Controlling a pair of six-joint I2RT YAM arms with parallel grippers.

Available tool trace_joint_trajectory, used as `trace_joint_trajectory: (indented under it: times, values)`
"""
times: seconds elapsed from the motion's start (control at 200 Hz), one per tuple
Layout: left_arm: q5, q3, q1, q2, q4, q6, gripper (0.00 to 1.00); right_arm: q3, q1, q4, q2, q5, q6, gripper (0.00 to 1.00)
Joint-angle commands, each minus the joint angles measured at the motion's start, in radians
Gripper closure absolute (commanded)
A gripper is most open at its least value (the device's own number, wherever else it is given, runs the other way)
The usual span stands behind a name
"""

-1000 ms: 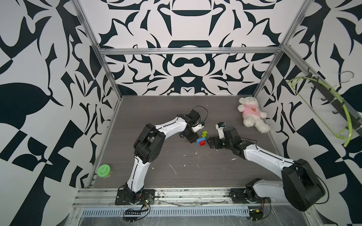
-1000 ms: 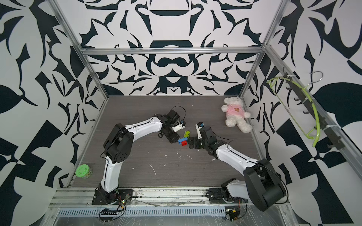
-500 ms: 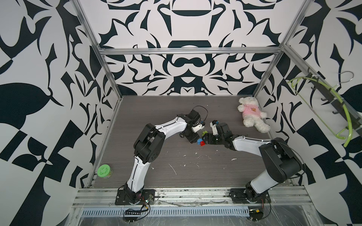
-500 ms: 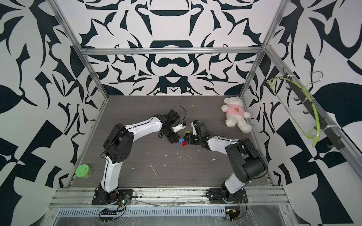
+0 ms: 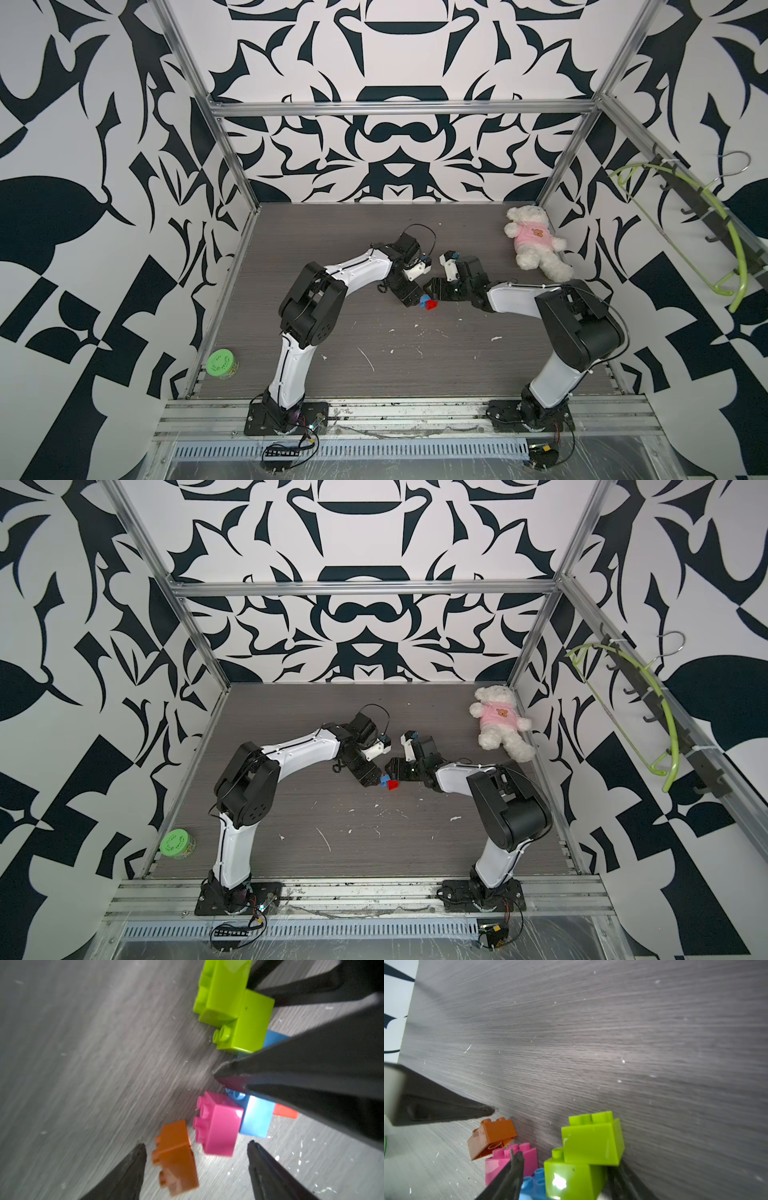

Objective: Assemble the letter v with lego
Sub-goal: Assemble the lego brick with the lego brick.

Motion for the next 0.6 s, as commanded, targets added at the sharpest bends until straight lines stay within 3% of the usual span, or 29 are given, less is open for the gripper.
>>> trace_joint_trajectory:
  times: [0.0,0.32,0.595]
  values:
    - [0.055,-0.023,0.020,-0.083,0.032,-0.031,0.18,0.040,-0.005,0.011,-0.002,-0.037,-0.007,0.35]
    - [0.087,-0.087,0.039,-0.121,0.064,-0.062,0.19,0.044,-0.004,0.027,0.020,-0.046,-0.007,0.36]
    - [0.084,-0.013,0.039,-0.039,-0.004,-0.025,0.25,0.079,-0.005,0.033,0.055,-0.046,-0.010,0.37]
